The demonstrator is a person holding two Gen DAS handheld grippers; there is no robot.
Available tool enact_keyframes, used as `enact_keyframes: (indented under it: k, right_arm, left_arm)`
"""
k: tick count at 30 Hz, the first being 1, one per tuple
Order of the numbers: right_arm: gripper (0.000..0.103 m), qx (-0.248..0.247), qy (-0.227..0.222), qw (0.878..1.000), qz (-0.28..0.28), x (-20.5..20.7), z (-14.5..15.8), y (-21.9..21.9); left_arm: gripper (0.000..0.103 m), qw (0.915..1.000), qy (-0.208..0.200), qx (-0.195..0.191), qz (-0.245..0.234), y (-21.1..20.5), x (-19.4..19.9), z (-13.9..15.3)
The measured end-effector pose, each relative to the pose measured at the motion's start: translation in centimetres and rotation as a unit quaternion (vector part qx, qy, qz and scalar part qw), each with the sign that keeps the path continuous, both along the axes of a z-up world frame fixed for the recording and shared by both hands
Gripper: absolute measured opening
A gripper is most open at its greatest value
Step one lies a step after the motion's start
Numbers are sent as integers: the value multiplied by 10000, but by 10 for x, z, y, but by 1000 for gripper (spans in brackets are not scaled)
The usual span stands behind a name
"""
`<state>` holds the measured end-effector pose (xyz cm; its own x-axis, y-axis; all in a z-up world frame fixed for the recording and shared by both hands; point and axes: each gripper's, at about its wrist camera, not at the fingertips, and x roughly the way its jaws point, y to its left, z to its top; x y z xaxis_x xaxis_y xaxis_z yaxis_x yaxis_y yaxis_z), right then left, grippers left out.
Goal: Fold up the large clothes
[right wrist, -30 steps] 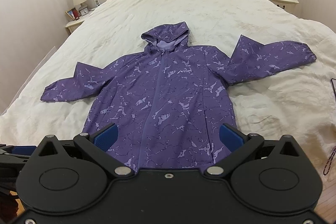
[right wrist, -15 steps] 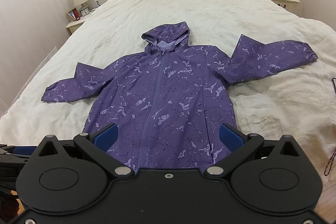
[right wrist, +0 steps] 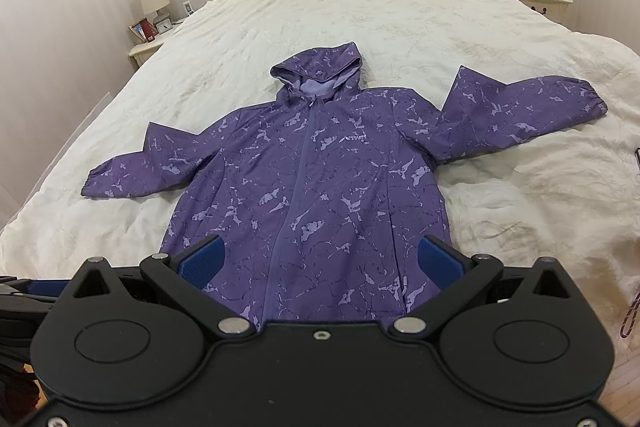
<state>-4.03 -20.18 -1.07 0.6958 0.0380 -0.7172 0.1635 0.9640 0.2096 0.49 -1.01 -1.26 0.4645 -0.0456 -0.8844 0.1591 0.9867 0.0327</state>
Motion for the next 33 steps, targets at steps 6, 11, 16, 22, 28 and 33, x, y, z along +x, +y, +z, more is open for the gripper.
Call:
enact_keyframes:
  k: [6, 11, 16, 22, 28, 33]
  right_arm:
    - [102, 37, -7, 10000, 9, 4, 1, 1]
    - [102, 128, -46, 9998, 141, 15, 0, -1]
    - [102, 143, -251, 9992, 284, 29, 1, 7]
    - [102, -401, -1026, 9931, 407, 55, 13, 29]
    - [102, -381, -1359, 9890, 454, 95, 19, 43]
    - [102, -348, -1590, 9850, 579, 132, 13, 55]
  left_arm:
    - [89, 10000, 1, -7, 32, -3, 7, 1]
    - [89, 9999, -29, -98, 99, 0, 17, 0]
    - [89, 9977, -158, -629, 179, 19, 38, -2]
    - [89, 9844, -283, -1724, 194, 53, 79, -13]
    - [89, 9861, -488, -1588, -24, 75, 127, -24]
    - [90, 9868, -583, -1510, 110, 108, 169, -38]
